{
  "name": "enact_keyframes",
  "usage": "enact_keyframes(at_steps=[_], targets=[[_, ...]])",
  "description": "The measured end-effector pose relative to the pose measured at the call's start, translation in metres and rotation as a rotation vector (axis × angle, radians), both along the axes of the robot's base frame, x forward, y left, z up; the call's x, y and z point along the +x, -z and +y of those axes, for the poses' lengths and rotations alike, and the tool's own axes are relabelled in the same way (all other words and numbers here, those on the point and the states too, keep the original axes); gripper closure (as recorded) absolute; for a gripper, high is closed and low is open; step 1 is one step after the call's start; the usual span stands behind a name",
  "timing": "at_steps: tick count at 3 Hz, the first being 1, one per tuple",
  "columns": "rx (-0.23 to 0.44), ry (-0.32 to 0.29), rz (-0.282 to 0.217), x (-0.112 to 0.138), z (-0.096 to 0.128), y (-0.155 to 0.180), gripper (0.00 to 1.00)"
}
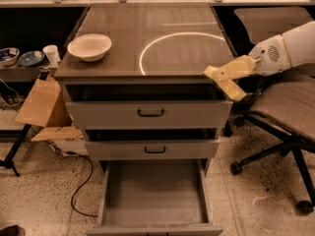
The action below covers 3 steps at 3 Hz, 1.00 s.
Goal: Place sponge into bottom drawer
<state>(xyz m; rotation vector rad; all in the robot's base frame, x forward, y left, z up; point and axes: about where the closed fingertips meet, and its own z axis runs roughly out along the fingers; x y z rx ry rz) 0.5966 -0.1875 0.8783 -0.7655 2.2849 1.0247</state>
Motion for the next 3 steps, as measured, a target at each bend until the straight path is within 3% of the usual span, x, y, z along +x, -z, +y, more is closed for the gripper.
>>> enact_keyframes(at_steps=[3], targets=[[0.003,-0.067,-0.039,-0.0063,0.0045,0.0108,1.00]])
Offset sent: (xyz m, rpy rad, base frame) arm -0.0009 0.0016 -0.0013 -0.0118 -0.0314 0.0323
